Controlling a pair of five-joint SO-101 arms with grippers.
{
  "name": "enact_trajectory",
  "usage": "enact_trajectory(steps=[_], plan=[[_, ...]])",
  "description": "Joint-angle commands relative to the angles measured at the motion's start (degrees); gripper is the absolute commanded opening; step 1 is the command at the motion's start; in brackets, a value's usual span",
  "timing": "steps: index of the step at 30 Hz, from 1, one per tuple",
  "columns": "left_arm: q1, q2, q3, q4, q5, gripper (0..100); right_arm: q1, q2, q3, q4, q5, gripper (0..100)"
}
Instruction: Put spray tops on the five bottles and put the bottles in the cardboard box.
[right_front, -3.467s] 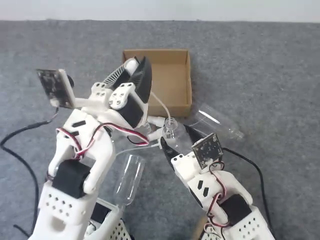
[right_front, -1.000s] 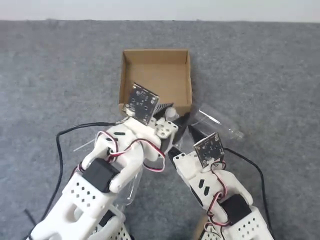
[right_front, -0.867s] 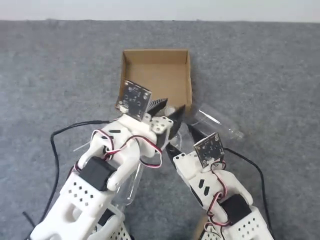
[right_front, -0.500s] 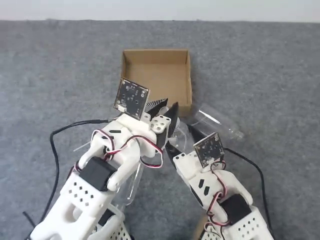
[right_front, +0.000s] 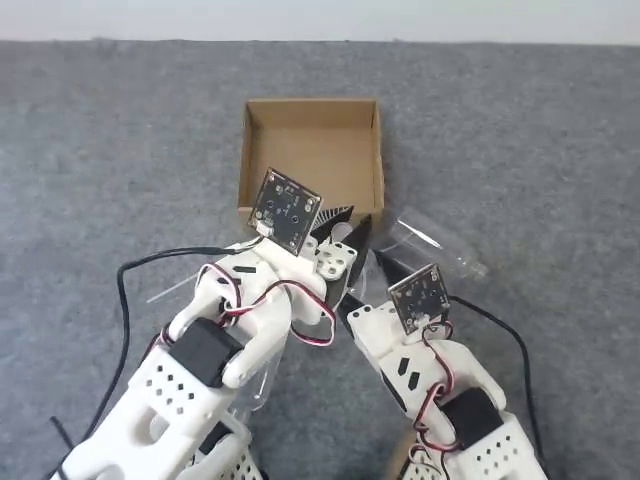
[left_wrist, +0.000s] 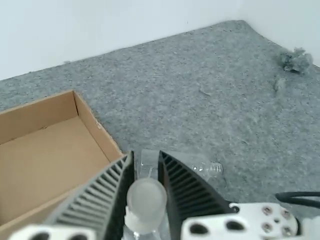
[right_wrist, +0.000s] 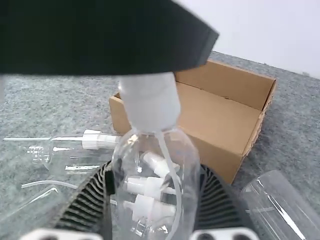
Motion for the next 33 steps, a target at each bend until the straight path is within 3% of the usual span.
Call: enact_trajectory(steps=[1, 6, 12, 23, 33], plan=[[0.1, -0.1, -2.5, -0.1, -0.6, 7, 0.2, -0.8, -4.5, -0.9, 4.0, 2.4], [-0.1, 0.2, -4.8, 2.6, -0.4, 13, 0.2, -0.8, -4.5, -1.0, 5.6, 2.4], [-5.7, 0.2, -6.6, 2.7, -0.3, 14, 0.1, -0.8, -4.5, -1.3, 5.6, 2.3], [-4.1, -0.4, -8.0, 4.8, -0.3, 13, 0.4, -0.8, -4.3, -1.5, 5.6, 2.2], [-8.4, -8.9, -8.0, 7.3, -0.3, 13, 0.5, -0.8, -4.4, -1.5, 5.6, 2.2]])
